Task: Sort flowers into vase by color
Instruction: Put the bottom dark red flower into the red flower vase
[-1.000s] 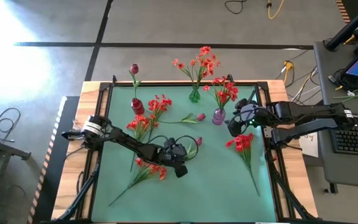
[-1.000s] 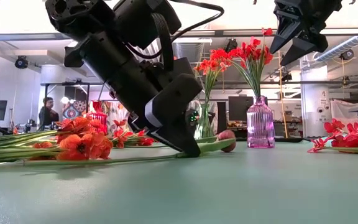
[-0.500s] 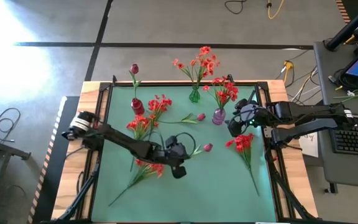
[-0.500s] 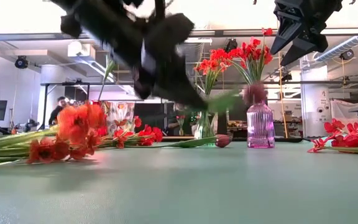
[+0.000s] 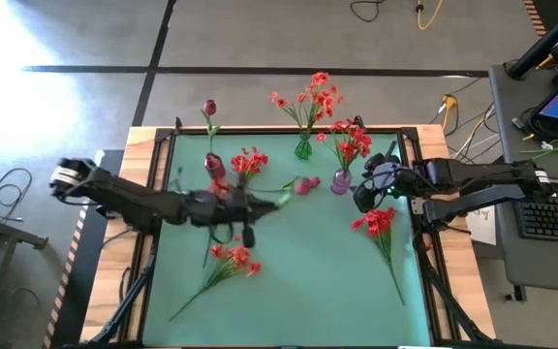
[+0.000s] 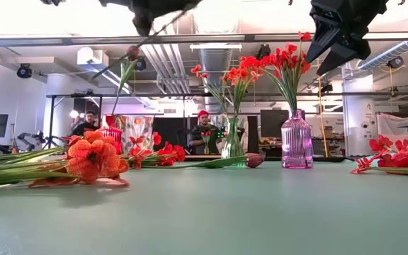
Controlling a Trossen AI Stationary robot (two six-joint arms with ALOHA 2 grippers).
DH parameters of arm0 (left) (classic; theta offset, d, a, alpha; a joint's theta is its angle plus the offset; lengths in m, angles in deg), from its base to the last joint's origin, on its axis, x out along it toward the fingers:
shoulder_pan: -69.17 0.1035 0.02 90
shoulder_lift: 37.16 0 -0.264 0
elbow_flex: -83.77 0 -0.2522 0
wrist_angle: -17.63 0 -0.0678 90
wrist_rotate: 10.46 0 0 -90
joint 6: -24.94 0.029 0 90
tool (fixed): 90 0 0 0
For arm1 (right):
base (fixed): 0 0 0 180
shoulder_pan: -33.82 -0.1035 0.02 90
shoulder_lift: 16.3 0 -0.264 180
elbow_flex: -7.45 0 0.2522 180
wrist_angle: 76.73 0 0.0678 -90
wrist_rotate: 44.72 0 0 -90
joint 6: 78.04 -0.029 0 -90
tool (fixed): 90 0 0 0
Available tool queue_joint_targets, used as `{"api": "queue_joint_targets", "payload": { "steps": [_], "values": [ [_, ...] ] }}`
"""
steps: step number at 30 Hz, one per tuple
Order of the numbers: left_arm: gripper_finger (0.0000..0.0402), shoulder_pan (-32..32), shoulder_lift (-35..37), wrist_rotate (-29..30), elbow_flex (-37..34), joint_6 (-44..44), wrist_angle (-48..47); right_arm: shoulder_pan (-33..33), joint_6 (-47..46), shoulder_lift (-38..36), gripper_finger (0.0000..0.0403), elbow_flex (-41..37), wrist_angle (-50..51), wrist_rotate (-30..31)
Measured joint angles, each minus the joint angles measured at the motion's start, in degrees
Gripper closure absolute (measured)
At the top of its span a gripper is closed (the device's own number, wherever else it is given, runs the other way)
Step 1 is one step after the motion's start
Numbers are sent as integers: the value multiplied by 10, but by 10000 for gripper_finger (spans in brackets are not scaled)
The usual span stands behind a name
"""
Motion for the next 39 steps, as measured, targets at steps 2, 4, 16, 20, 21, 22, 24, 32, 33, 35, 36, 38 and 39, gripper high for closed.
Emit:
{"api": "queue_joint_targets", "payload": {
  "steps": [2, 4, 16, 20, 21, 22, 24, 32, 33, 35, 36, 38, 39],
  "values": [
    [402, 22, 37, -2, -31, 31, 35, 0, 0, 0, 117, 0, 0, 0],
    [401, 46, 67, -2, -58, 61, 58, 0, -2, 1, 117, 0, 0, 0],
    [401, 261, 128, -134, -154, 263, 258, 0, -12, 1, 117, 0, 0, 0],
    [401, 377, 120, -315, -172, 165, 304, 0, -12, 1, 117, 0, 0, 0],
    [401, 402, 116, -350, -175, 139, 309, 0, -12, 1, 117, 0, 0, 0],
    [401, 426, 113, -380, -179, 117, 313, 0, -12, 1, 117, 0, 0, 0],
    [401, 465, 108, -415, -186, 91, 331, 0, -11, 1, 117, 0, 0, 1],
    [401, 566, 107, -436, -196, 68, 361, 0, -11, 1, 117, 0, 0, 10],
    [401, 572, 105, -438, -197, 66, 361, 0, -11, 1, 117, 0, 0, 14],
    [401, 582, 104, -438, -200, 43, 358, 0, -11, 1, 117, -1, 0, 16],
    [401, 584, 104, -438, -200, 24, 358, 0, -11, 1, 117, -1, 0, 16],
    [401, 584, 105, -438, -201, -19, 360, 0, -12, 1, 117, -1, 0, 16],
    [401, 584, 106, -439, -203, -38, 360, 0, -12, 1, 117, -1, 0, 16]
  ]
}}
